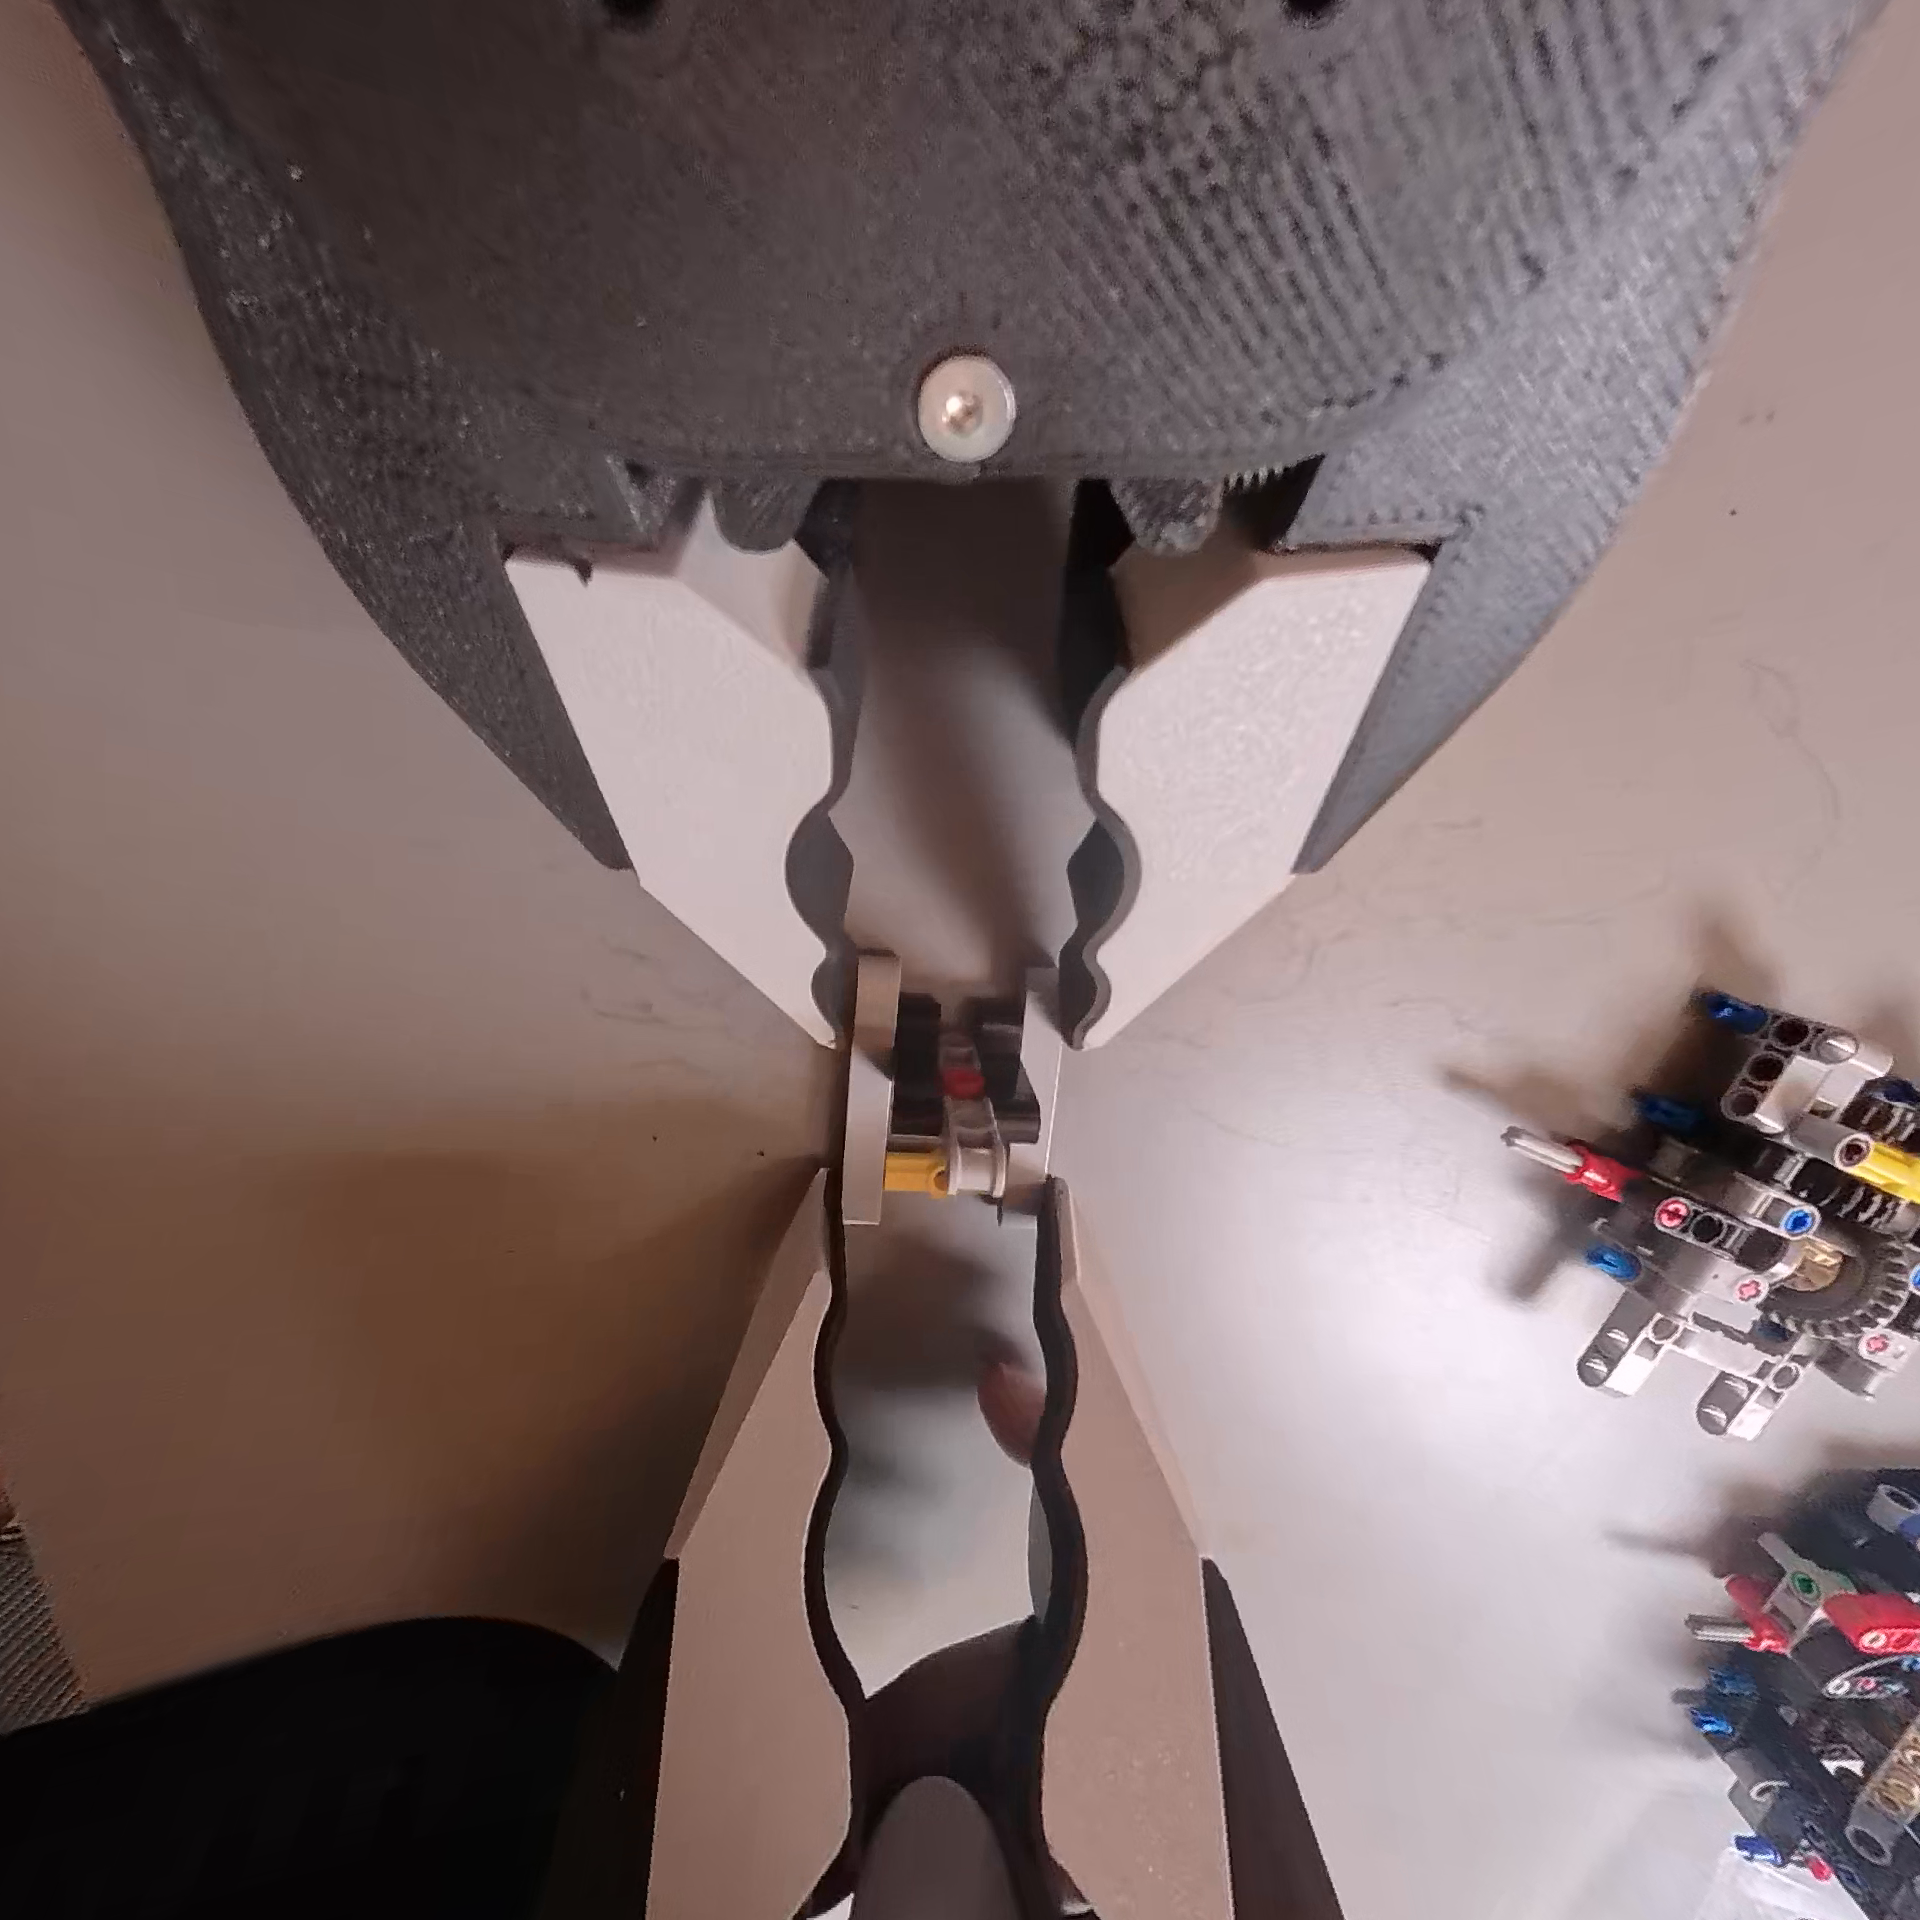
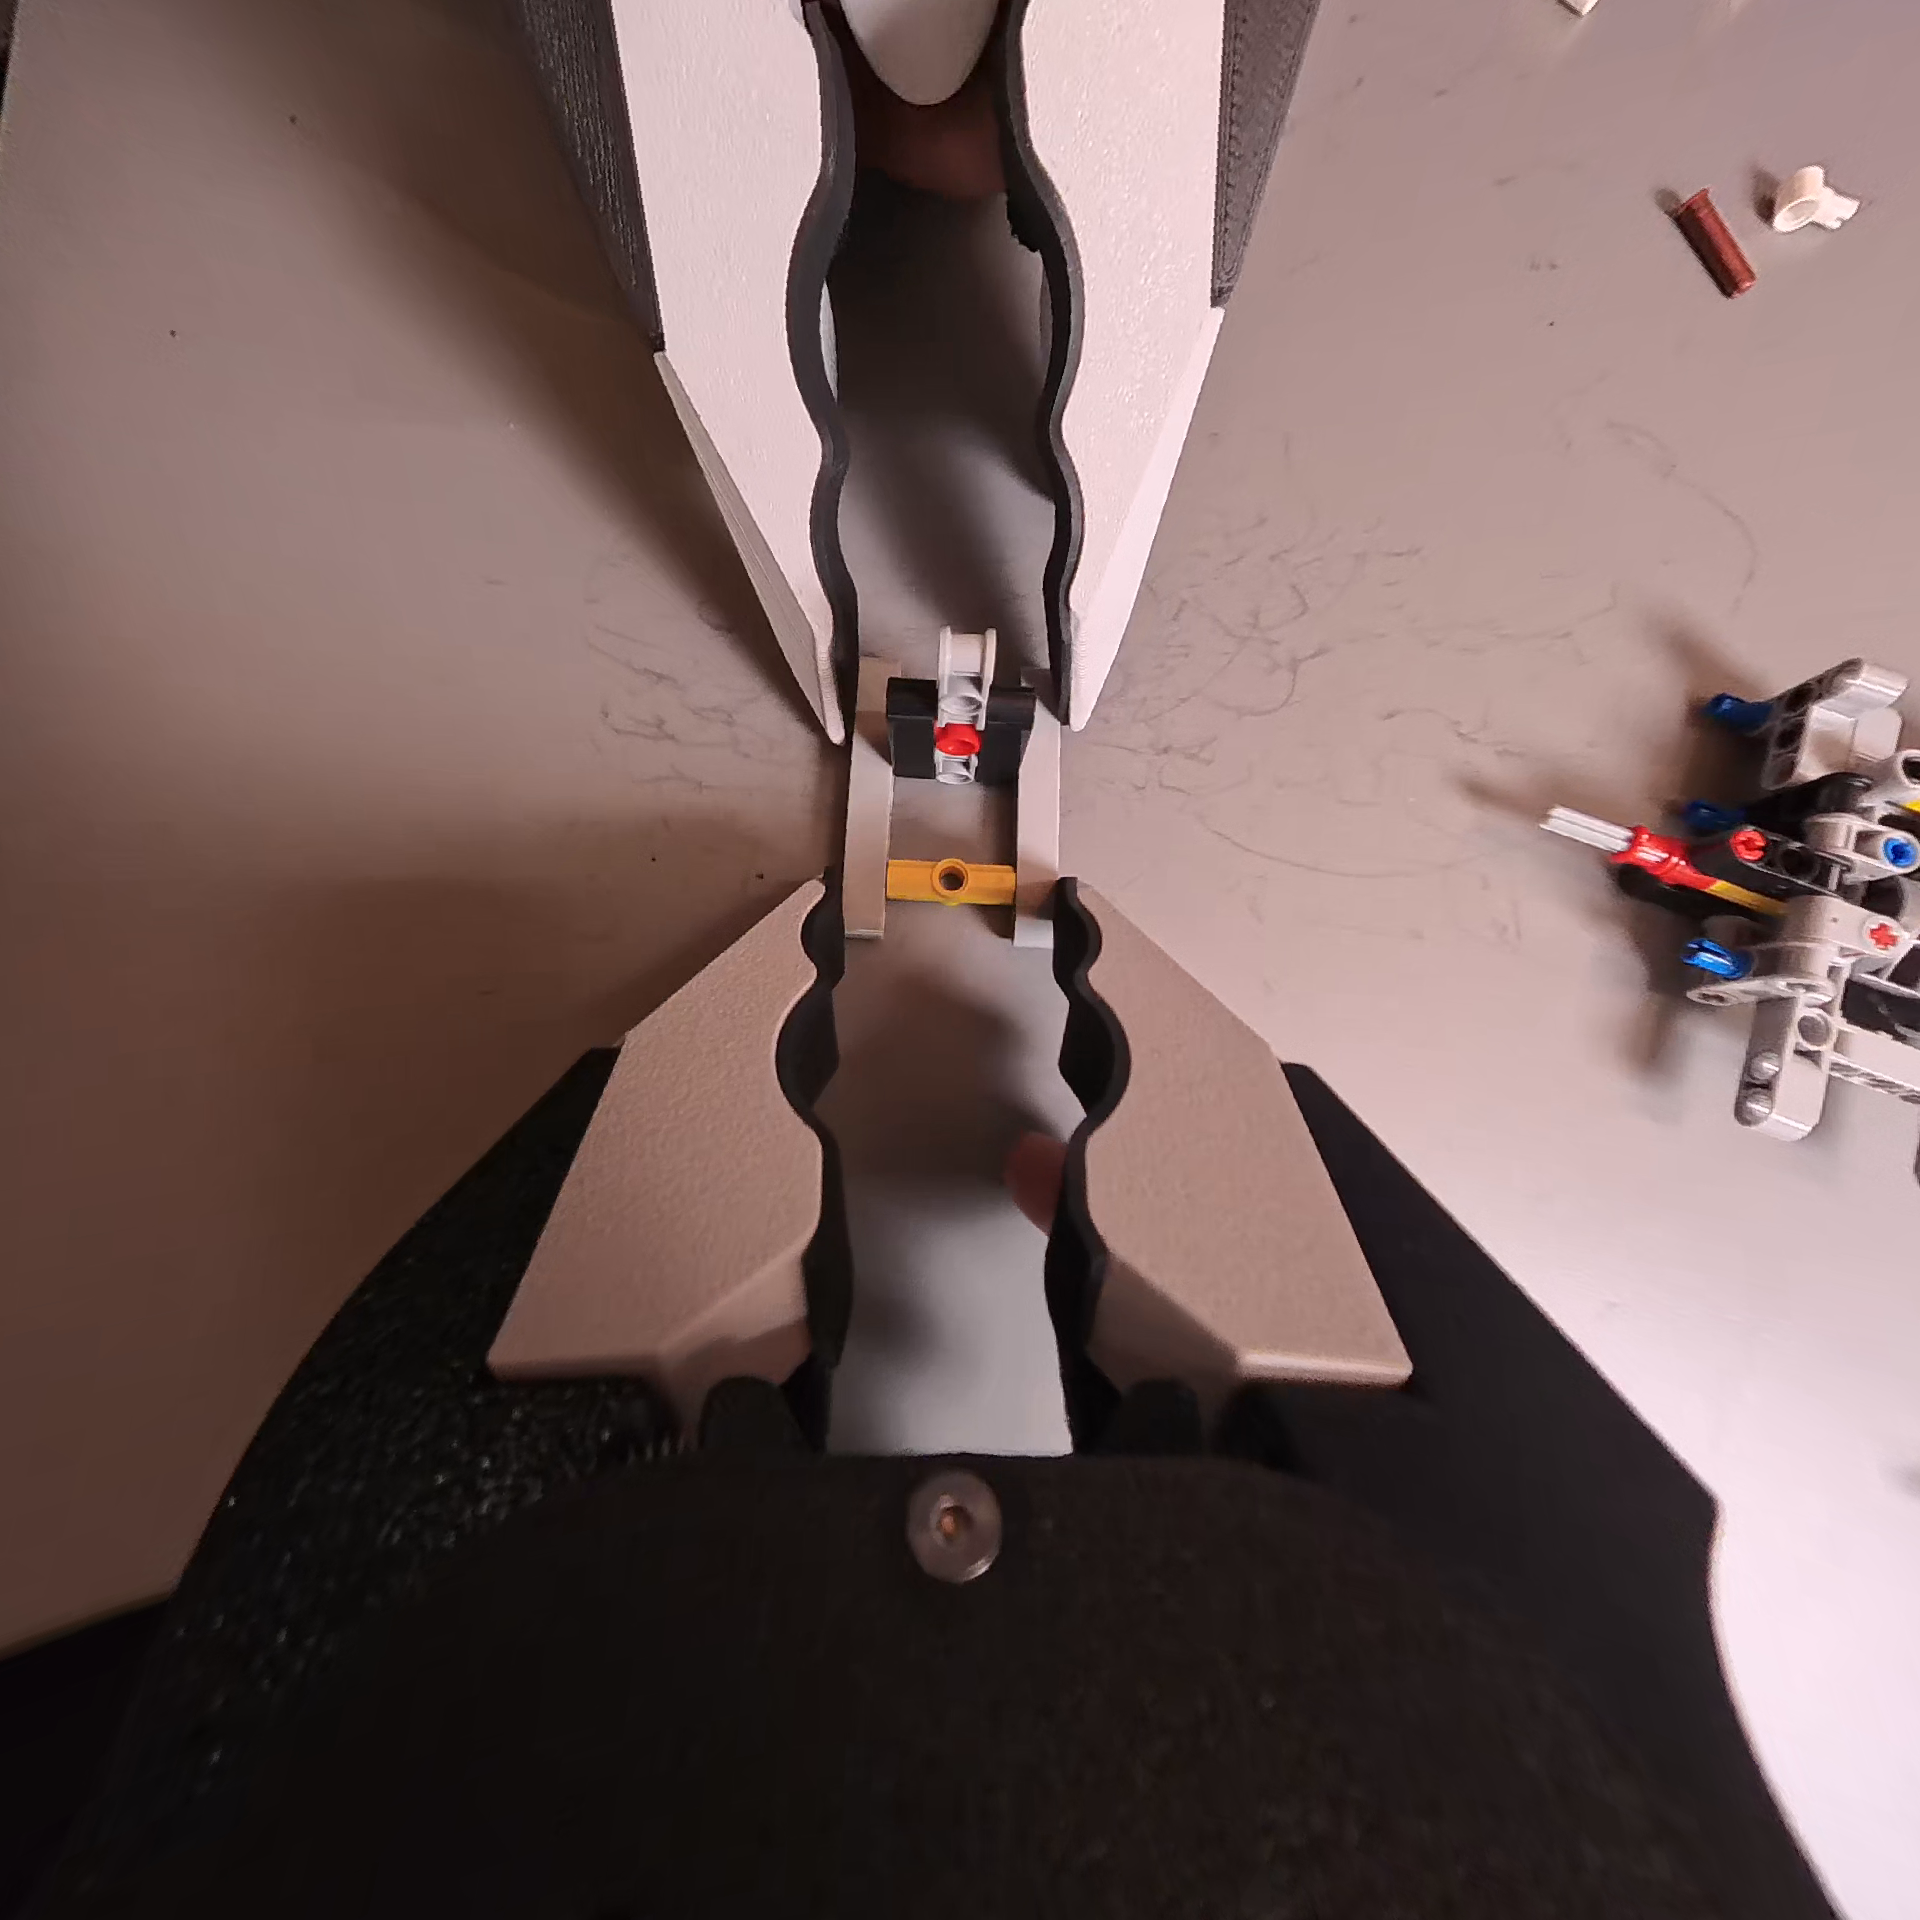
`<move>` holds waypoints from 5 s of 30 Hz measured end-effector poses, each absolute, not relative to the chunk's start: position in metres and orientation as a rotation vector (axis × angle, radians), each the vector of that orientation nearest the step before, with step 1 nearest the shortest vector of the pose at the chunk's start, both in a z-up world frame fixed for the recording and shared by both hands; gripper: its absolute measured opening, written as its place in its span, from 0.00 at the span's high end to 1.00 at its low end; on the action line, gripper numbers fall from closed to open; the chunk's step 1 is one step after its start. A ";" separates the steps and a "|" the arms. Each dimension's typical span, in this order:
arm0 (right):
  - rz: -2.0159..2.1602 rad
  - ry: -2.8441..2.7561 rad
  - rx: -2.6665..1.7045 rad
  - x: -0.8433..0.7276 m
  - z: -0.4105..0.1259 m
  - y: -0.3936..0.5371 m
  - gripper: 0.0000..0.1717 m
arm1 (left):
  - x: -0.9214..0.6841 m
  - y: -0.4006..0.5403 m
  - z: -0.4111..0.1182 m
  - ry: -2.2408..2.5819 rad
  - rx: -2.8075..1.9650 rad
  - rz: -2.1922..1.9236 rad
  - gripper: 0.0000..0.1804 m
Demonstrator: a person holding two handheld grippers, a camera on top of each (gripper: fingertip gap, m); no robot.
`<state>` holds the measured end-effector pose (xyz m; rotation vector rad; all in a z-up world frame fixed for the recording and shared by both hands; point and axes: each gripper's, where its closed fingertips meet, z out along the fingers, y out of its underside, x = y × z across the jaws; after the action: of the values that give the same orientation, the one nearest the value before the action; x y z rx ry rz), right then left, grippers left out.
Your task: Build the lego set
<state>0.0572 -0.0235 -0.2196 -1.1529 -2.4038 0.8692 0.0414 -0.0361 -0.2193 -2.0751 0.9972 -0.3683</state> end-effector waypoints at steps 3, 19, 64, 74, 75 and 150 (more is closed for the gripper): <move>0.919 -2.408 -1.169 0.059 -0.219 -0.026 0.77 | 0.043 -0.038 -0.219 1.002 -2.068 -0.390 0.78; 1.903 -2.218 -1.457 0.072 -0.171 -0.058 0.77 | 0.056 -0.050 -0.180 1.051 -1.783 -0.357 0.90; 1.253 -1.884 -1.021 0.029 -0.146 -0.036 0.97 | 0.030 -0.031 -0.158 0.636 -1.814 -0.561 0.95; 1.238 -1.859 -1.024 0.026 -0.146 -0.033 0.97 | 0.028 -0.028 -0.159 0.588 -1.829 -0.567 0.95; 1.201 -1.857 -1.012 0.025 -0.147 -0.031 0.97 | 0.027 -0.027 -0.159 0.584 -1.832 -0.545 0.95; 1.148 -1.112 -1.288 0.006 -0.107 0.093 0.83 | -0.086 -0.015 -0.088 0.145 -1.530 -0.078 0.74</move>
<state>0.0057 0.0928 -0.1071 -1.2884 -1.1123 1.1479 -0.0865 -0.0153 -0.0881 -1.5299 0.1449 -0.0783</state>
